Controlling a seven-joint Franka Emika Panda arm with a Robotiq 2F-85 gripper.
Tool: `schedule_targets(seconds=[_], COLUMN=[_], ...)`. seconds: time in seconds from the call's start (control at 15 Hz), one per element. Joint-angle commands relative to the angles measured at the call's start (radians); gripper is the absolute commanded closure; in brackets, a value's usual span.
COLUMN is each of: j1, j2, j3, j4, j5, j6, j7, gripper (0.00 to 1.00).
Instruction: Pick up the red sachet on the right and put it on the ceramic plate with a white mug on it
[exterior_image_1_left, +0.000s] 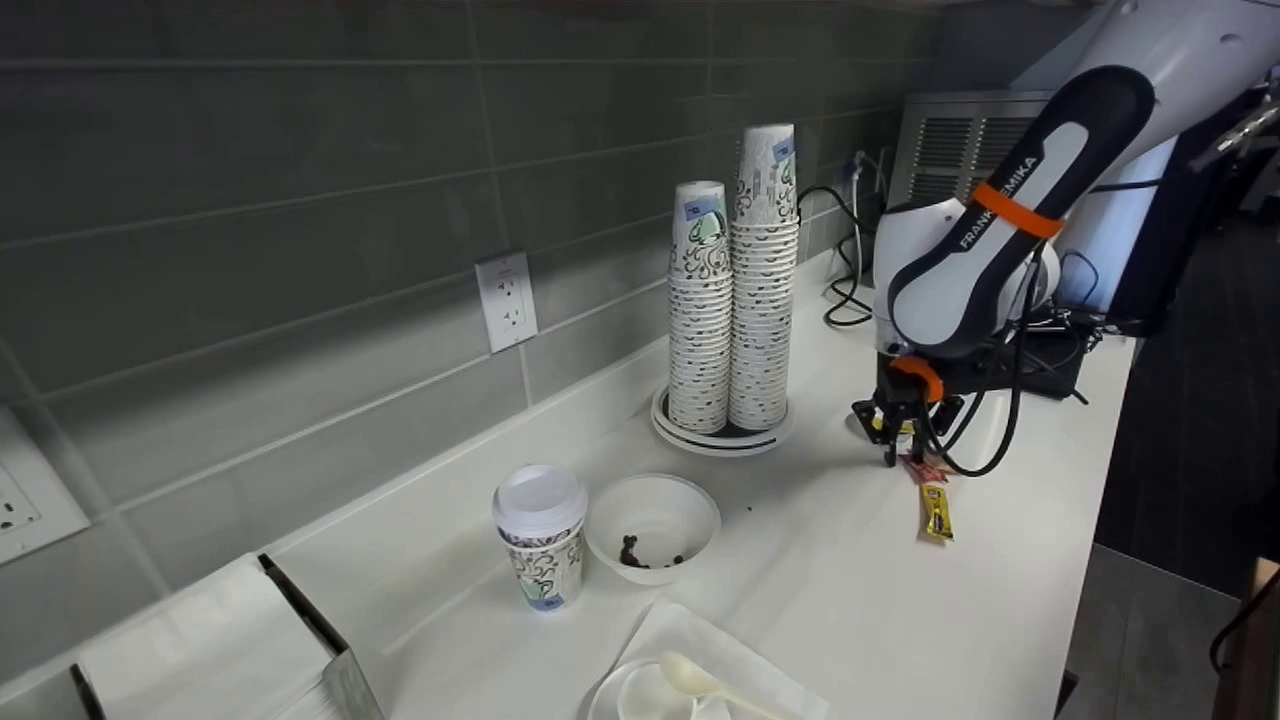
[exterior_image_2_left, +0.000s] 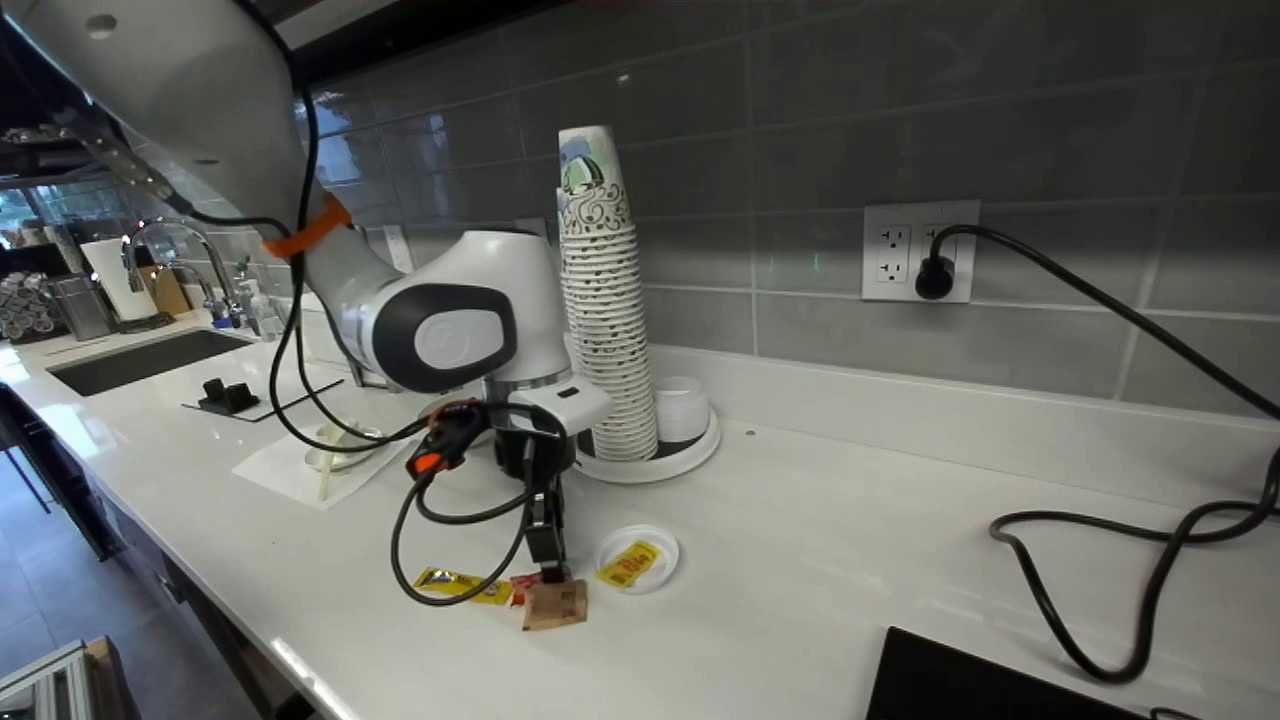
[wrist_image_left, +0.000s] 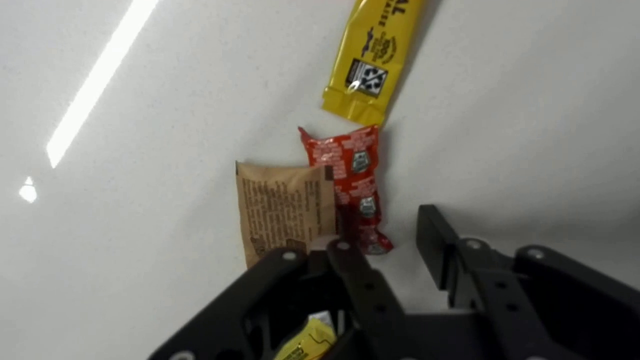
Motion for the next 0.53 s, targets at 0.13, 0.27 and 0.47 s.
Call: schedule_targets(seconds=[0.13, 0.27, 0.47], j1=[0.027, 0.026, 0.022], j2=[0.031, 0.029, 0.02], j3=[-0.026, -0.029, -0.03], j4=[0.02, 0.021, 0.02], j5=[-0.022, -0.022, -0.013], j6=[0.013, 0.011, 0.01], j7=[0.031, 0.03, 0.026], gripper=[0.94, 1.0, 1.0])
